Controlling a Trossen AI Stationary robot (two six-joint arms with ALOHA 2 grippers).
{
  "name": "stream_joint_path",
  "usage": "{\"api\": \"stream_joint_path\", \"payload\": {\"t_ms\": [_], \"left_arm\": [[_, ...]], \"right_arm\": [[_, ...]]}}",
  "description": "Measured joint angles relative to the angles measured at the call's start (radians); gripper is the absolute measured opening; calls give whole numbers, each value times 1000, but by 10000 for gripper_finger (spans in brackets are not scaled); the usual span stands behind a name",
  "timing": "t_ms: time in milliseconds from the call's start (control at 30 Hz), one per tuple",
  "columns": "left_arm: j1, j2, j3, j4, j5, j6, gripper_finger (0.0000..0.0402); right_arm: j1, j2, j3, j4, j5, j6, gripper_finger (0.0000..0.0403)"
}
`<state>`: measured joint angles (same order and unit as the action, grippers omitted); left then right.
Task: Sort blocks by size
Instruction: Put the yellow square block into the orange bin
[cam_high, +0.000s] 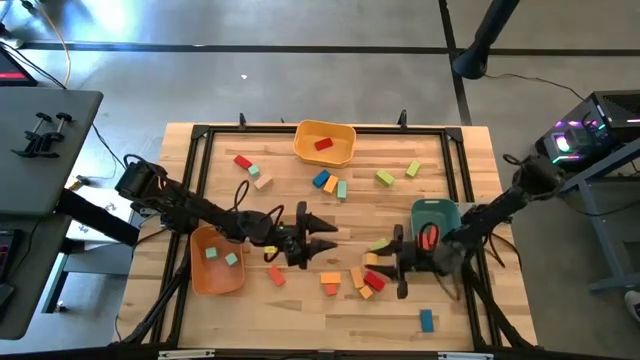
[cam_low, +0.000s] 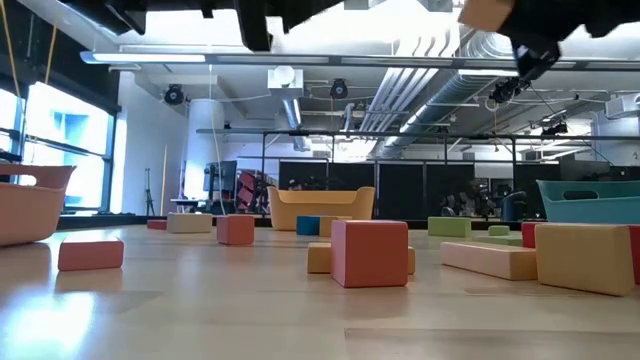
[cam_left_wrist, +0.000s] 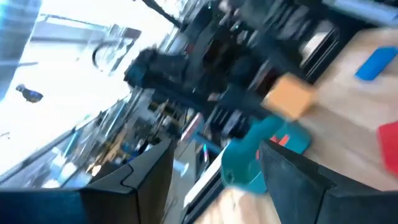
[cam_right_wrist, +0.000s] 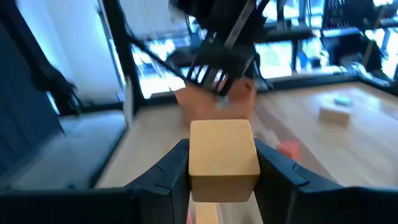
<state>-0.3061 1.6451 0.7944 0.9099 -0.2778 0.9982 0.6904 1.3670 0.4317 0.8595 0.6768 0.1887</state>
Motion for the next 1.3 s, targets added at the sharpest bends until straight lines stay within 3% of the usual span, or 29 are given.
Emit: {"api": "stream_joint_path", "payload": {"t_ms": [267,433,733,1000,1200,1300], "left_arm": [[-6,0,2,5,62,52,225],[-6,42,82,-90,66,70,228],[-10,125,237,-286,-153,-60,287],[-12,127,242,-293,-70,-155,310],[-12,127,242,-307,-22,-26,310],[-15,139,242,-310,-14,-1,310]], "right_arm": [[-160,0,-40,144,-255,-33,129],[-228,0,-40,219,-427,-41,134],[-259,1,-40,181,-449,-32,136],[-260,1,-40,140,-449,-7,137],[-273,1,-40,124,-453,40,137],[-297,1,-40,125,-504,39,138]]}}
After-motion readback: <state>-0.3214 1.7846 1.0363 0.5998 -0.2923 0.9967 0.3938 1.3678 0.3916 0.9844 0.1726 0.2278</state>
